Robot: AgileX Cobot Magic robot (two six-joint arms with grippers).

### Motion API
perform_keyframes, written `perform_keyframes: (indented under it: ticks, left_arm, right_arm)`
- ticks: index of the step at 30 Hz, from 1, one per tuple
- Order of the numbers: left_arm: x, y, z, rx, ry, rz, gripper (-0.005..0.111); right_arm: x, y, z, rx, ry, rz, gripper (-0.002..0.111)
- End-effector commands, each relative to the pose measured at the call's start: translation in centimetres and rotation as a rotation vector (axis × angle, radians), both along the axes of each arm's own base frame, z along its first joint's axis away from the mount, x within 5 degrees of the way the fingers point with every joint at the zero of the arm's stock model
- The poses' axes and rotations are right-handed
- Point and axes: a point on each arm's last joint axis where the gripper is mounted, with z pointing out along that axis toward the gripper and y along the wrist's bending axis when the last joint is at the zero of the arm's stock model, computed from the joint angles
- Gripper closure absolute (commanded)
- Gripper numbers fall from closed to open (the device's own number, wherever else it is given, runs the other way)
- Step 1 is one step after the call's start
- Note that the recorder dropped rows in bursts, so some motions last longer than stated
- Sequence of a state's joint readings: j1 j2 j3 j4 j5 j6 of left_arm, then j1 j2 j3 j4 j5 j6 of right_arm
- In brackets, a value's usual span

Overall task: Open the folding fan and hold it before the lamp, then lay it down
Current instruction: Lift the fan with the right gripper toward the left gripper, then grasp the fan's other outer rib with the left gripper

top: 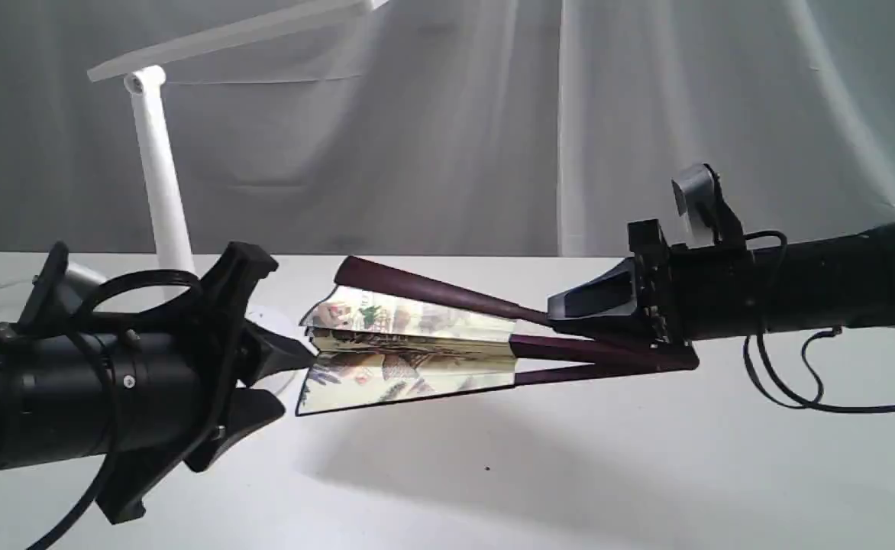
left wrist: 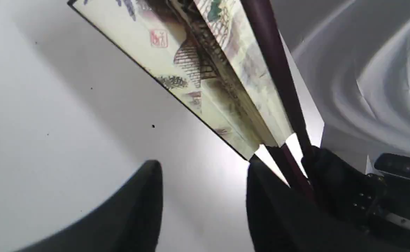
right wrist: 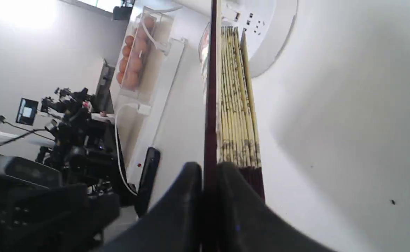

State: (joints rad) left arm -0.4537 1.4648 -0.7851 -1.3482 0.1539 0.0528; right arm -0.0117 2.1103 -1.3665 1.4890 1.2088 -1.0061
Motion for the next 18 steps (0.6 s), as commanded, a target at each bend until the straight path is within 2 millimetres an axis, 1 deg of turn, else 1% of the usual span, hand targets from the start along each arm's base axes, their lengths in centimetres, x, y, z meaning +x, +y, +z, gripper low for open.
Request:
perform_keyframes:
  ticks: [1,3,6,8,10,14,15,18]
  left_arm:
    - [0.6,-0.6,-1.6,-0.062,0.094,0.044,0.067]
    - [0.9,-0.8,-2.2,-0.084,0.126,0.069,0.068]
    - [1.7,-1.2,-2.4,-0.107,0.133,0.084,0.072]
    - [2.5,-1.7,-2.0,-0.106,0.105,0.063,0.074]
    - [3.4,-2.1,-1.1,-0.082,0.045,0.030,0.076]
    - [5.3,-2.5,0.0,-0.048,-0.031,0.041,0.076]
    - [5.5,-2.6,0.0,-0.047,-0.033,0.043,0.075]
    - [6.4,-2.8,0.3,-0.041,-0.050,0.069,0.067]
  right_arm:
    - [0.3,0.1,1.2,0.088,-0.023,-0.051,0.108]
    - [0.5,0.1,1.3,0.105,-0.023,-0.065,0.108]
    - [0.6,0.1,1.6,0.138,-0.011,-0.088,0.108]
    - [0.7,0.1,1.7,0.158,-0.003,-0.104,0.108]
    - [0.8,0.1,1.8,0.168,0.008,-0.111,0.108]
    - [0.9,0.0,2.0,0.201,0.035,-0.134,0.108]
    - [1.0,0.0,2.0,0.208,0.035,-0.140,0.108]
    - [1.1,0.0,2.2,0.226,0.037,-0.153,0.108]
